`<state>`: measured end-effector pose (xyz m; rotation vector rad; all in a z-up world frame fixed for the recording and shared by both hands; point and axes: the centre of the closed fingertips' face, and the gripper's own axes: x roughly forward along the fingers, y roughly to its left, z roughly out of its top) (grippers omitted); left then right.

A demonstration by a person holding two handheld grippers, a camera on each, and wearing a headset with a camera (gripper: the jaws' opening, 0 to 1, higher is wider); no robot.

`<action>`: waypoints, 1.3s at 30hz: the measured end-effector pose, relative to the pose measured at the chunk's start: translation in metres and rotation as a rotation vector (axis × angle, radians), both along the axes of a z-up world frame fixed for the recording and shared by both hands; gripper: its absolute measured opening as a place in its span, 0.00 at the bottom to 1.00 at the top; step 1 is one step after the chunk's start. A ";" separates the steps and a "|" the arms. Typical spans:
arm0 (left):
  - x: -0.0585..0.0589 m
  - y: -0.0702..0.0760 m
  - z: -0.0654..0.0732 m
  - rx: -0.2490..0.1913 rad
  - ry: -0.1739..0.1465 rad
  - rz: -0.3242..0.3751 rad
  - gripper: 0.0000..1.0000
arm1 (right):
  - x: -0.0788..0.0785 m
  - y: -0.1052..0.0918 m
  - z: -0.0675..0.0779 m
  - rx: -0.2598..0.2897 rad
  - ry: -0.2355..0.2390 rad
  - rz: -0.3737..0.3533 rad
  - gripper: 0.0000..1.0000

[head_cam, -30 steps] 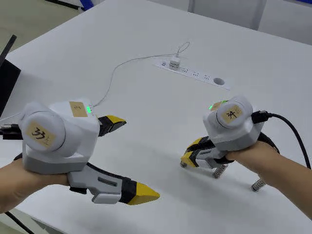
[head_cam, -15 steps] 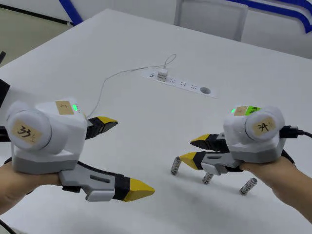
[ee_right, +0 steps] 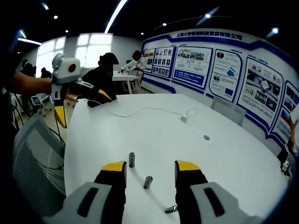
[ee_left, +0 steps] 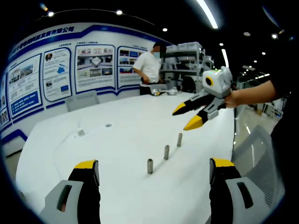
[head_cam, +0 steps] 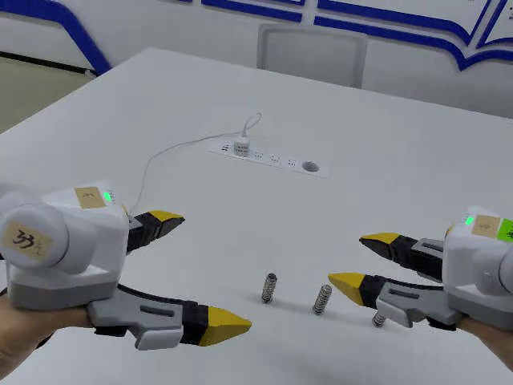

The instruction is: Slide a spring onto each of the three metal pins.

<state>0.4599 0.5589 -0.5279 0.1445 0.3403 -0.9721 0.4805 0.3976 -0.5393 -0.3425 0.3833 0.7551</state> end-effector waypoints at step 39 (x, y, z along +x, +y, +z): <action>-0.014 0.012 -0.004 0.030 -0.025 0.116 1.00 | -0.073 -0.098 -0.001 0.313 -0.024 -0.474 0.79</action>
